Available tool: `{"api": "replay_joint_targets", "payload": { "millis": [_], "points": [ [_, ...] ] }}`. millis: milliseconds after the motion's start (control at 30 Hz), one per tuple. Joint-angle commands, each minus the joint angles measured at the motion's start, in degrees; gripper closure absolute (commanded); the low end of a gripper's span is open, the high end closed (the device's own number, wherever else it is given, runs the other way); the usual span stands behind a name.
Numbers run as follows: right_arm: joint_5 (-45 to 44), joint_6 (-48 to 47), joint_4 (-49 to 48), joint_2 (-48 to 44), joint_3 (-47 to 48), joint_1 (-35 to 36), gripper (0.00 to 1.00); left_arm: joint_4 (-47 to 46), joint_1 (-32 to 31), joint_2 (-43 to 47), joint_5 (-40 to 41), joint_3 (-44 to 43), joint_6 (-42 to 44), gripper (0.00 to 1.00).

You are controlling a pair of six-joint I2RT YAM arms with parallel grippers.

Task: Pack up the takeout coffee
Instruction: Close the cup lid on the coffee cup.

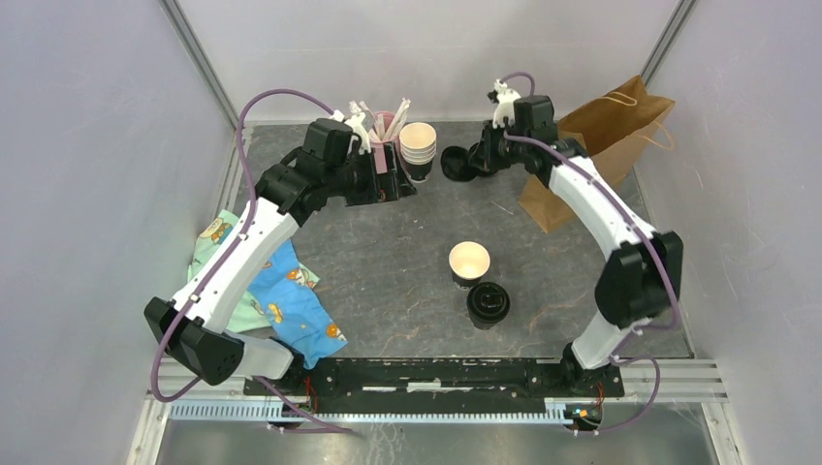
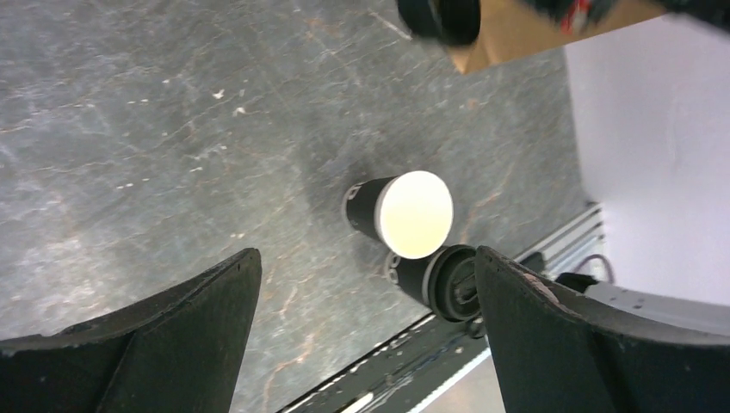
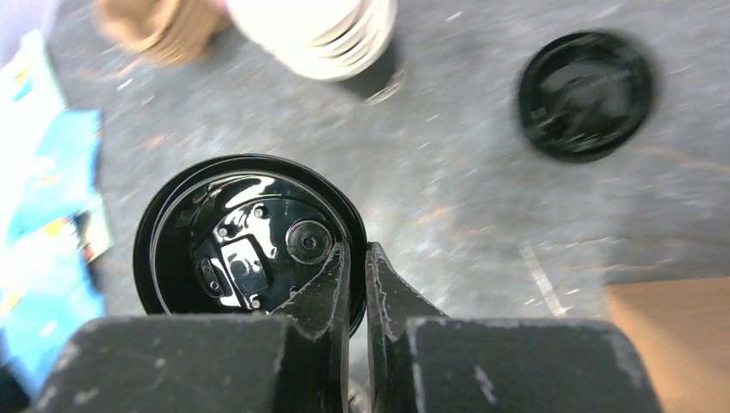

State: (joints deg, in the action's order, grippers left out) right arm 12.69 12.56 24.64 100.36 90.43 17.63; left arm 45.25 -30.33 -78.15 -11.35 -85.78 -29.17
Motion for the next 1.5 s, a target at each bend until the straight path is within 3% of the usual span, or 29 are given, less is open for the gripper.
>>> {"api": "replay_joint_targets", "payload": {
  "millis": [0,133,333,433,533,700,833,1067,1467],
  "points": [
    [19.5,3.5,1.4,-9.4,-7.5,0.3,0.96,-9.8,1.1,0.6,-7.0,-0.4,-10.8,0.02],
    [30.7,6.3,-0.7,-15.5,-15.3,0.4,0.96,-23.0,1.3,3.1,-15.3,3.8,-16.0,0.06],
    [31.2,8.6,-6.1,-23.8,-25.9,0.9,0.96,-32.6,1.1,3.0,-19.8,9.3,-28.3,0.16],
    [27.2,5.5,-3.2,-24.7,-25.3,2.2,0.96,-23.4,-0.1,0.9,-17.6,6.2,-26.0,0.22],
    [21.0,1.5,1.3,-24.6,-22.3,4.4,0.96,-10.5,-2.6,-1.9,-11.3,1.0,-22.0,0.26],
    [11.2,-1.7,5.3,-24.7,-18.2,7.9,0.97,1.2,-7.8,-5.6,0.5,-6.0,-18.2,0.37],
    [8.2,-1.7,6.0,-25.0,-17.4,9.2,0.97,6.2,-11.2,-7.8,7.8,-9.6,-16.4,0.47],
    [3.8,-2.7,8.0,-25.0,-15.4,11.4,0.98,13.3,-16.0,-12.6,17.7,-15.6,-13.9,0.53],
    [-6.1,-6.6,12.1,-24.6,-11.6,15.3,0.98,17.8,-18.2,-18.5,23.0,-21.3,-11.8,0.67]
  ]
}}
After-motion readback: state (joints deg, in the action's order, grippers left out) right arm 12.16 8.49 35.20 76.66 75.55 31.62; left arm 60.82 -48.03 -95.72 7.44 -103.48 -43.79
